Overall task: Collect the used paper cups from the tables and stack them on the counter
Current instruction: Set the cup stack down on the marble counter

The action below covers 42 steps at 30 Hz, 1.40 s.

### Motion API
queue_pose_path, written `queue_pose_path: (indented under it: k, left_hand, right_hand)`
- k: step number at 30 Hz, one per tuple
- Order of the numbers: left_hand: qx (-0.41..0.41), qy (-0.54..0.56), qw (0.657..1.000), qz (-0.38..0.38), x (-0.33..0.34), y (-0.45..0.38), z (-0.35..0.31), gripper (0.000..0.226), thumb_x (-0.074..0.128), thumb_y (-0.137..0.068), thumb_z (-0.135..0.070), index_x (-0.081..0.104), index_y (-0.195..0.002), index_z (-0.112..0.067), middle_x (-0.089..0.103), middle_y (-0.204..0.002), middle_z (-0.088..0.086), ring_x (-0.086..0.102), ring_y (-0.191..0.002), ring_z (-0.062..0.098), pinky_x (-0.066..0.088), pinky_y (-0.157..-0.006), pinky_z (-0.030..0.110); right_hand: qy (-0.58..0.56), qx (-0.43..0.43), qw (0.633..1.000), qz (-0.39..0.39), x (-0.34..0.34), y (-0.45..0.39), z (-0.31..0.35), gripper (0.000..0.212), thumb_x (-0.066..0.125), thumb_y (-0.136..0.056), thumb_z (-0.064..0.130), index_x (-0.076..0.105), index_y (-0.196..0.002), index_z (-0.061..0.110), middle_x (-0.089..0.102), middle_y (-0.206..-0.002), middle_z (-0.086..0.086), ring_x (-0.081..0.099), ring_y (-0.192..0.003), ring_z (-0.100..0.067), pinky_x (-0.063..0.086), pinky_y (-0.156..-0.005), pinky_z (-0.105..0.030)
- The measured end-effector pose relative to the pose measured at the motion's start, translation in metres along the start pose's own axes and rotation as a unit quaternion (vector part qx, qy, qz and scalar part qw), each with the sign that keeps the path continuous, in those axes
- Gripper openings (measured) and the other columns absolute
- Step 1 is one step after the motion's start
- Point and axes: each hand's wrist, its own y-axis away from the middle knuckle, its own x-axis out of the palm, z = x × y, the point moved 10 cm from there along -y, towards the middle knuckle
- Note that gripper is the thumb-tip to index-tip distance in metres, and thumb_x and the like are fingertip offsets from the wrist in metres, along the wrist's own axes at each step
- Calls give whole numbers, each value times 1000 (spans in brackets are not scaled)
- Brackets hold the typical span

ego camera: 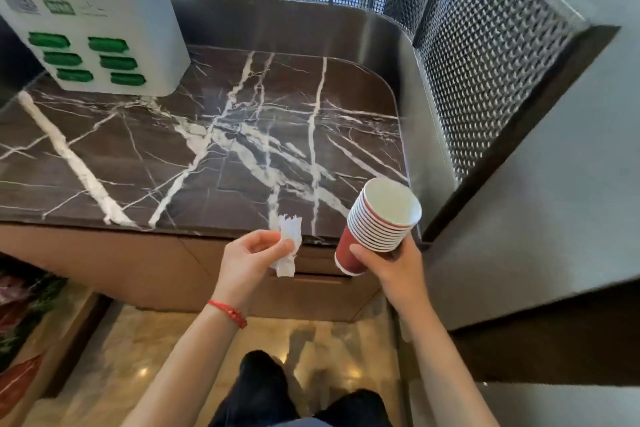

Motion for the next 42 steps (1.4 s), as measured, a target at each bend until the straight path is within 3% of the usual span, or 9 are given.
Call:
queue_pose_path:
  k: [5,8,13,18,25,28,32,36,42]
  left_hand:
    - [-14,-17,999,26,17,-53,-20,21,80,-68,-19,71,-84,-9,73,-82,9,66,-76,19,51,-68,29]
    - [-17,-34,998,50,25,-81,-30,20,79,-69,-21,71,-83,-11,73,-79,5,64,-70,12,49,-57,19]
    - [-20,-45,995,85,31,-126,-46,14,79,-69,-19,70,-77,-14,70,-68,-3,61,-63,7,45,-56,19]
    - [-25,-58,991,114,39,-154,-54,10,77,-71,-17,68,-72,-19,68,-59,-12,60,-57,-1,43,-55,17]
    - [-37,-42,992,117,49,-175,-55,10,77,-71,-15,69,-76,-13,68,-66,-4,59,-61,8,43,-55,19]
    - [-46,-29,992,112,50,-181,-54,15,76,-71,-14,69,-83,-9,70,-78,7,62,-69,16,45,-59,24]
    - [-49,-26,993,106,51,-186,-57,17,76,-71,-13,68,-84,-8,71,-78,6,63,-68,16,46,-58,23]
    - [-48,-16,994,96,51,-190,-60,18,76,-71,-13,68,-86,-7,71,-79,6,64,-69,15,47,-59,22]
    - [-58,4,996,71,50,-199,-61,18,77,-71,-11,67,-85,-9,70,-84,10,63,-76,21,47,-63,27]
  right_hand:
    - [3,6,999,-38,2,-51,8,80,85,-45,54,56,-114,25,68,-108,9,62,-106,-12,49,-95,-41]
    - [7,17,997,-70,1,-70,2,79,85,-46,50,54,-116,29,67,-110,11,61,-108,-12,49,-95,-47]
    - [51,-4,988,-146,-1,-94,1,61,87,-56,33,53,-106,40,65,-101,28,57,-99,13,43,-79,-4]
    - [62,-1,980,-190,-1,-109,2,62,87,-58,26,50,-103,47,60,-104,27,51,-99,20,37,-74,4]
    - [65,17,975,-212,-5,-121,-4,68,84,-55,42,42,-103,66,55,-106,38,46,-105,21,39,-80,-3]
    - [71,20,971,-227,-9,-120,-10,66,84,-57,41,44,-103,64,56,-106,36,48,-105,18,38,-82,-8]
    - [74,13,971,-227,-10,-132,-11,62,83,-58,39,46,-100,65,55,-100,43,48,-101,22,38,-75,3]
    - [65,-9,974,-219,-7,-160,-4,61,85,-63,23,48,-103,50,56,-102,33,49,-97,24,38,-73,5]
    - [56,-23,974,-218,3,-217,1,58,83,-65,25,45,-103,46,53,-107,27,52,-106,-1,41,-87,-13]
